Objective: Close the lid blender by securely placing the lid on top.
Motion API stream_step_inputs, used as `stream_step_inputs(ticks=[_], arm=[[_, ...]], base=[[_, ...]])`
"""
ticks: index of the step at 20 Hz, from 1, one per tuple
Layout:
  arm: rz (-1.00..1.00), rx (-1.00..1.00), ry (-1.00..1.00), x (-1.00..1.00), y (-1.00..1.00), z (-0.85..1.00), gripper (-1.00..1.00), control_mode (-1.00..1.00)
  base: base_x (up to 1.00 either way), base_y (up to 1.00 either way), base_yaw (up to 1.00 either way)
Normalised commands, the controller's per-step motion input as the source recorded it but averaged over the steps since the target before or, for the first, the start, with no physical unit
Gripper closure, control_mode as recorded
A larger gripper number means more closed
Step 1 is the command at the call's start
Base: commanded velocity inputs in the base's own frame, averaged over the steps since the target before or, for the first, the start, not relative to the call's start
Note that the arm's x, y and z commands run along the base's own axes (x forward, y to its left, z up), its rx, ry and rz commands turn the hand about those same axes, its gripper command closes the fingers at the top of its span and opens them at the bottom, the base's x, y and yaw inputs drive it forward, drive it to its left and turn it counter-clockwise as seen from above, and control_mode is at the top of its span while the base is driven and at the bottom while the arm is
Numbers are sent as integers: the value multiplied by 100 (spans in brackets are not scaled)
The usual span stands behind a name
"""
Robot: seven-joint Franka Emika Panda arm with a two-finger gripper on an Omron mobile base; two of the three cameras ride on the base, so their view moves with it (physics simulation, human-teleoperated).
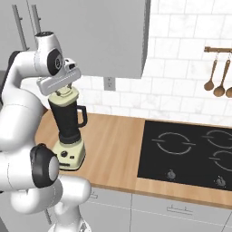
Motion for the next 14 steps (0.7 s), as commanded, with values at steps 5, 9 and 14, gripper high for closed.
stream_step_inputs(ticks=[5,9,14], arm=[[0,-1,-2,7,34,-15,100,-100],[0,0,0,21,31,-8,100,-100],[0,0,-5,24,1,-12,100,-100]], base=[[0,0,0],[0,0,0],[0,0,0]])
